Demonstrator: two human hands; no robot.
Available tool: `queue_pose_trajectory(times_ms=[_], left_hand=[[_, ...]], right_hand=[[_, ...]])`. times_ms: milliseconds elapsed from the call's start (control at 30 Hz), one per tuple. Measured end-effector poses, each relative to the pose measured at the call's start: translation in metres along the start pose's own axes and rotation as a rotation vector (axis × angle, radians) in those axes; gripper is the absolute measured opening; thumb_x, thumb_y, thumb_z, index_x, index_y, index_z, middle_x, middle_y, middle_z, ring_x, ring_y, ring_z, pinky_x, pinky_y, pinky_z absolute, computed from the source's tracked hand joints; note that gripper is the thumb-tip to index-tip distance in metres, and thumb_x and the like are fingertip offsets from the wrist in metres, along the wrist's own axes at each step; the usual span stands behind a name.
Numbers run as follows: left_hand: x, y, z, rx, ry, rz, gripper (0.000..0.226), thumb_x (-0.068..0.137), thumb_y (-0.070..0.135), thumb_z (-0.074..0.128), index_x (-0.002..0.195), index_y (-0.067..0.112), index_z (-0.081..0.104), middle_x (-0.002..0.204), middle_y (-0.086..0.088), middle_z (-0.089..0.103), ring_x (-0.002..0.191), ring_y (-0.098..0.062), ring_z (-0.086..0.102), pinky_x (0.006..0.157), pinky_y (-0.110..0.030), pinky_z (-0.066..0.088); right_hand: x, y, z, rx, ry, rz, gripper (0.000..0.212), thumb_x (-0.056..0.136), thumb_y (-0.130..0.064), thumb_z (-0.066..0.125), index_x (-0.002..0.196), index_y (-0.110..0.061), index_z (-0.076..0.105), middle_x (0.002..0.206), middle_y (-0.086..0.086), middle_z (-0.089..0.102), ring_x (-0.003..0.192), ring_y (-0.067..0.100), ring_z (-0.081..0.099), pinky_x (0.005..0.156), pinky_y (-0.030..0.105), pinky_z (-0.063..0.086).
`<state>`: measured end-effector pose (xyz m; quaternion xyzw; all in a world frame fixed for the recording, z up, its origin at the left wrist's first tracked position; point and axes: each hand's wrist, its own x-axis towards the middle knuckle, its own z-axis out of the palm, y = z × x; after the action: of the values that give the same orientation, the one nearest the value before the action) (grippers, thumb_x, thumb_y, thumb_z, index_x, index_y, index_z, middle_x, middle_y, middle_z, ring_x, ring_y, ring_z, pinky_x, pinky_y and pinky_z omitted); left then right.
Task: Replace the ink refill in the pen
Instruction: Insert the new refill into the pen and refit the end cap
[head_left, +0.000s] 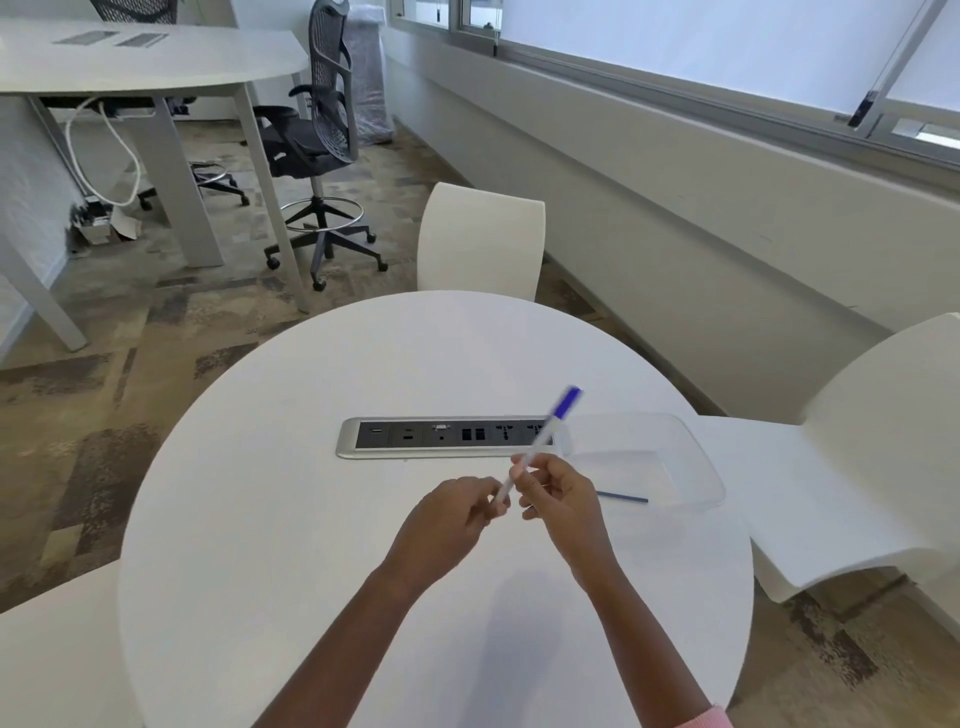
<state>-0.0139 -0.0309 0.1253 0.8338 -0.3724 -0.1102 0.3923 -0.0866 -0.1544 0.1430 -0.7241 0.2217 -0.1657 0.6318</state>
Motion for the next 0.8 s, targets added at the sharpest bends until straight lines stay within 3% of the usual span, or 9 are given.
queue_pose_trajectory(times_ms=[100, 233, 400, 533, 800], left_hand=[[0.000, 0.000, 0.000, 0.054, 0.001, 0.061, 0.012, 0.089, 0.019, 0.051, 0.090, 0.016, 0.063, 0.076, 0.003, 0.056, 0.072, -0.010, 0.047, 0.064, -0.026, 0.040], [-0.001, -0.004, -0.006, -0.094, 0.047, -0.013, 0.012, 0.086, 0.020, 0.060, 0.097, 0.023, 0.064, 0.076, 0.007, 0.059, 0.079, -0.013, 0.055, 0.073, -0.022, 0.045], [-0.003, -0.010, -0.014, -0.233, 0.146, -0.064, 0.031, 0.081, 0.012, 0.064, 0.076, 0.042, 0.058, 0.076, 0.014, 0.065, 0.073, -0.002, 0.059, 0.061, -0.006, 0.039], [-0.002, -0.007, -0.015, -0.275, 0.226, -0.032, 0.029, 0.081, 0.010, 0.065, 0.073, 0.038, 0.061, 0.076, 0.021, 0.067, 0.071, -0.001, 0.059, 0.058, -0.006, 0.038], [-0.001, -0.005, -0.013, -0.248, 0.306, -0.023, 0.032, 0.081, 0.005, 0.063, 0.069, 0.035, 0.060, 0.065, 0.015, 0.064, 0.068, 0.000, 0.057, 0.054, -0.006, 0.035]], right_hand=[[0.000, 0.003, -0.002, 0.115, -0.027, 0.053, 0.010, 0.083, -0.012, 0.063, 0.075, -0.017, 0.066, 0.054, -0.007, 0.067, 0.057, 0.002, 0.062, 0.055, 0.013, 0.052], [0.001, 0.010, -0.006, 0.389, 0.006, 0.172, 0.006, 0.081, -0.008, 0.064, 0.076, -0.008, 0.068, 0.057, -0.004, 0.065, 0.058, 0.007, 0.063, 0.058, 0.017, 0.055], [0.003, 0.017, -0.008, 0.685, 0.063, 0.285, 0.010, 0.084, -0.004, 0.058, 0.080, -0.005, 0.067, 0.057, -0.002, 0.068, 0.058, 0.010, 0.066, 0.058, 0.018, 0.056], [0.004, 0.018, -0.005, 0.782, 0.074, 0.331, 0.012, 0.084, -0.002, 0.057, 0.078, -0.005, 0.067, 0.058, -0.001, 0.070, 0.058, 0.011, 0.068, 0.055, 0.018, 0.056], [0.003, 0.018, 0.001, 0.849, 0.111, 0.379, 0.010, 0.084, -0.001, 0.057, 0.079, -0.002, 0.066, 0.059, 0.000, 0.071, 0.057, 0.011, 0.068, 0.053, 0.018, 0.056]])
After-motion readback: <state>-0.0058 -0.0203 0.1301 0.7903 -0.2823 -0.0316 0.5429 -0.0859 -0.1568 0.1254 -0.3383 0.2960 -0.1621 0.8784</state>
